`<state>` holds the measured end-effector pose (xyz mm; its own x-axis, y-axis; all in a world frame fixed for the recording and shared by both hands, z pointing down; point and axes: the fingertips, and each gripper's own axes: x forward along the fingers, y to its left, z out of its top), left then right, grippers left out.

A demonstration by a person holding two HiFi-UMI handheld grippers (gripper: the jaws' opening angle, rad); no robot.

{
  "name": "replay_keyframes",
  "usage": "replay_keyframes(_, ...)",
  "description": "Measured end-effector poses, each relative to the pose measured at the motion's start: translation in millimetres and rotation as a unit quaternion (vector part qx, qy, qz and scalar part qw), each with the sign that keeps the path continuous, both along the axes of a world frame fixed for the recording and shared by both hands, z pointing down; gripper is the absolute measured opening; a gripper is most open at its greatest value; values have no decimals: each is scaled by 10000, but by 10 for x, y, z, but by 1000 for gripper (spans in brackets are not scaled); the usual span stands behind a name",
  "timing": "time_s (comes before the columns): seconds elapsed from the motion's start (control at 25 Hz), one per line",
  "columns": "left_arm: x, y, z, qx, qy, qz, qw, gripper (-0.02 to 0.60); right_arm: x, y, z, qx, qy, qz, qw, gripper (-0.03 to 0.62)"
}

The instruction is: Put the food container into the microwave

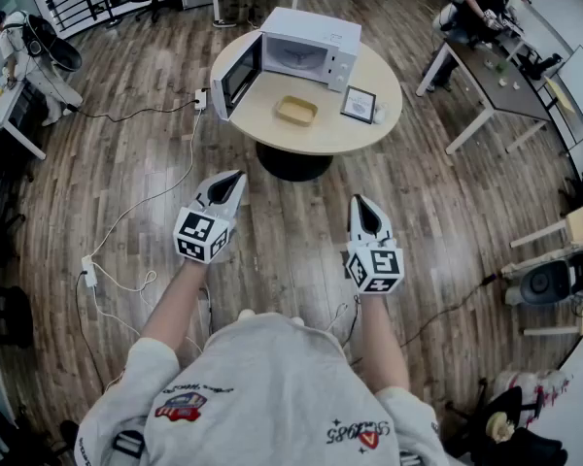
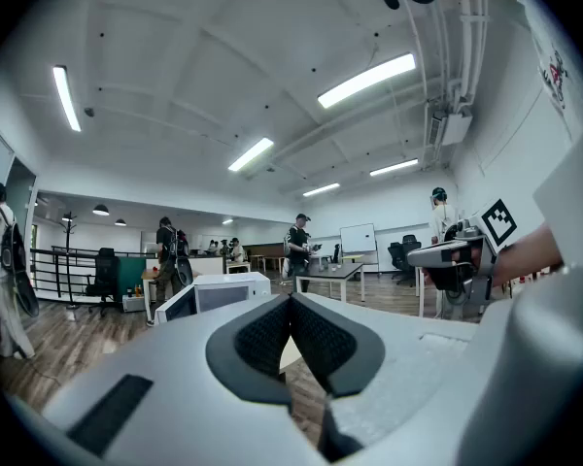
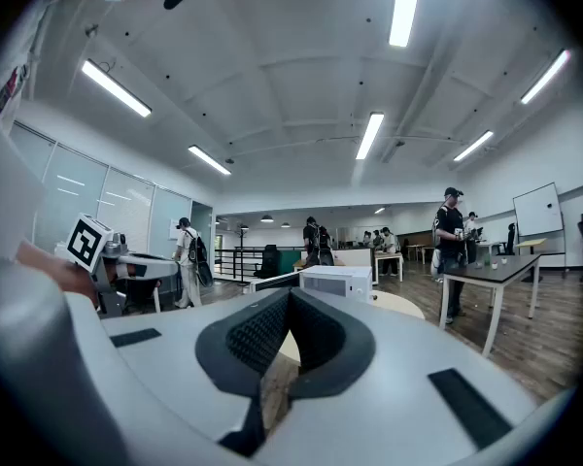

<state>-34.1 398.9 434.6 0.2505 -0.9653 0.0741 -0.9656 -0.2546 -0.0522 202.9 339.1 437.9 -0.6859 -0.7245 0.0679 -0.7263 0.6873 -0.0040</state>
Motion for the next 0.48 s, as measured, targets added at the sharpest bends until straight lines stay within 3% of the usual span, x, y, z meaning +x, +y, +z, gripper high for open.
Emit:
replay_keyframes(0.36, 213, 27, 145, -124, 72, 72, 9999, 5, 8, 157, 291, -338, 159, -165, 9992, -8)
replay_keyframes(0.48, 249, 7, 135, -142, 96, 136, 9998, 36, 94, 190, 416, -502, 199, -125, 9985, -8)
